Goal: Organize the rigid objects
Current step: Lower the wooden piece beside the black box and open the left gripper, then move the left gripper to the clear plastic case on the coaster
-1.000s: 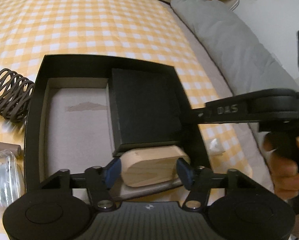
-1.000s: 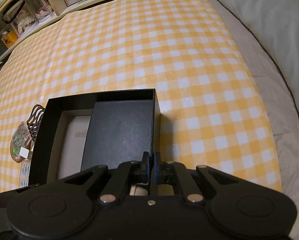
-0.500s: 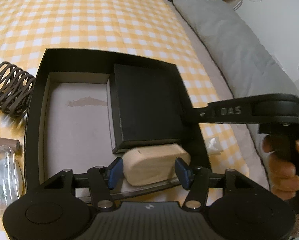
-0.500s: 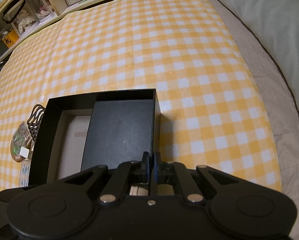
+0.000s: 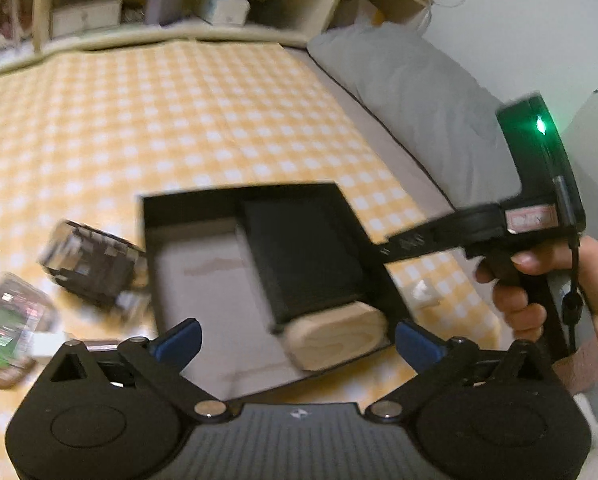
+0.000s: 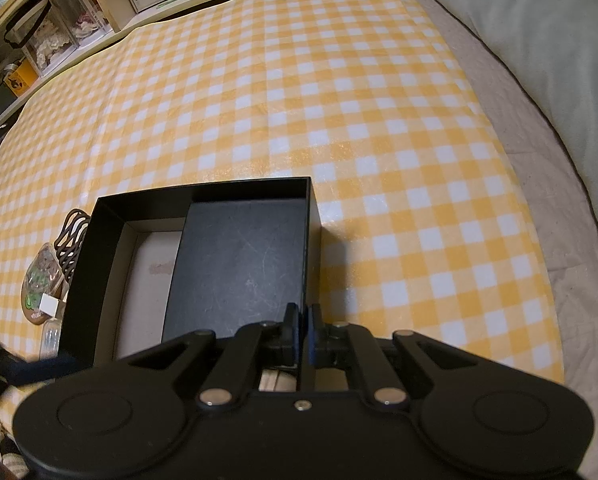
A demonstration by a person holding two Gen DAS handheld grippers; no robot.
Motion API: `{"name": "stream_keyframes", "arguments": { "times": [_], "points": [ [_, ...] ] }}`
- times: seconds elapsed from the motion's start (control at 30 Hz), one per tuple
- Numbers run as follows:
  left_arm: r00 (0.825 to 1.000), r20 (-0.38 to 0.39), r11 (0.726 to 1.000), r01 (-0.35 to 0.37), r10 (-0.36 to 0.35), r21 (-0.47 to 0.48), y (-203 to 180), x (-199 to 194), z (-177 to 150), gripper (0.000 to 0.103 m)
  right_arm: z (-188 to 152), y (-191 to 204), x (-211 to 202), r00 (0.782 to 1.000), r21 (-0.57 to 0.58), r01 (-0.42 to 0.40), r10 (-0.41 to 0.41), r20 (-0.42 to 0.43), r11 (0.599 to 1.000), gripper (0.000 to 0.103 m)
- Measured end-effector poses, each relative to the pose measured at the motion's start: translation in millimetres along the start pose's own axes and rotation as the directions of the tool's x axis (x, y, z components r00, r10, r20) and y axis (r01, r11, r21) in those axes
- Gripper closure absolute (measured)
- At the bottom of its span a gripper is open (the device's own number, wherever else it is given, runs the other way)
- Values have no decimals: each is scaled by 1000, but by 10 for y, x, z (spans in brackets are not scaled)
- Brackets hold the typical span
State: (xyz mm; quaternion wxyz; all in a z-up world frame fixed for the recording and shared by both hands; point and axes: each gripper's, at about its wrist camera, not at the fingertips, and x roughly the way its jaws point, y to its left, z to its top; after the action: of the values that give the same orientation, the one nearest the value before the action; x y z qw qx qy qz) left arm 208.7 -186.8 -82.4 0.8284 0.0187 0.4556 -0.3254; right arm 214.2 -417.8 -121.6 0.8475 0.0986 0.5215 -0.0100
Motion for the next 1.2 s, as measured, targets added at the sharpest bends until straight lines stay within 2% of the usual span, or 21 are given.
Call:
{"name": "stream_keyframes", "arguments": {
  "times": [0.13, 0.3, 0.43, 0.57, 0.67, 0.8, 0.9, 0.97, 1.07, 1.17, 1.2],
  "points": [
    [997, 59, 998, -57, 57, 0, 368, -180, 1, 0, 4, 2, -1, 1000, 3, -1, 1, -1, 1000, 98],
    [980, 128, 988, -146, 152, -56, 992, -323, -52, 0, 2, 8, -2, 1000, -5, 8, -8, 0, 1000, 98],
    [959, 136, 968, -237, 247, -88, 1438, -351, -109, 0, -9, 24, 0, 1000, -7, 12, -12, -1, 1000, 98],
    [939, 122, 945, -311, 323, -102, 1726, -284, -162, 0, -1, 25, 1, 1000, -10, 13, -13, -1, 1000, 98],
    [941, 111, 947, -310, 318, -83, 1818, -186, -176, 0, -3, 30, 3, 1000, -11, 16, -16, -1, 1000, 98],
    [941, 129, 949, -315, 312, 1, 1790, -11, -179, 0, -3, 32, 4, 1000, -11, 15, -15, -2, 1000, 98],
    [947, 116, 951, -306, 298, 52, 1792, 121, -188, 0, -3, 37, 4, 1000, -11, 16, -16, -2, 1000, 98],
    [945, 104, 945, -319, 310, 76, 1821, 180, -203, 0, -4, 41, 5, 1000, -11, 17, -17, -2, 1000, 98],
    [932, 94, 932, -357, 351, 55, 1898, 213, -234, 0, 0, 50, 6, 1000, -12, 18, -18, -2, 1000, 98],
    [940, 80, 943, -333, 331, 18, 1976, 185, -248, 4, -12, 43, 12, 1000, -14, 22, -22, -2, 1000, 98],
    [947, 73, 949, -316, 314, 12, 1985, 167, -253, 11, 1, 60, 17, 1000, -13, 22, -22, -2, 1000, 98]
  ]
}}
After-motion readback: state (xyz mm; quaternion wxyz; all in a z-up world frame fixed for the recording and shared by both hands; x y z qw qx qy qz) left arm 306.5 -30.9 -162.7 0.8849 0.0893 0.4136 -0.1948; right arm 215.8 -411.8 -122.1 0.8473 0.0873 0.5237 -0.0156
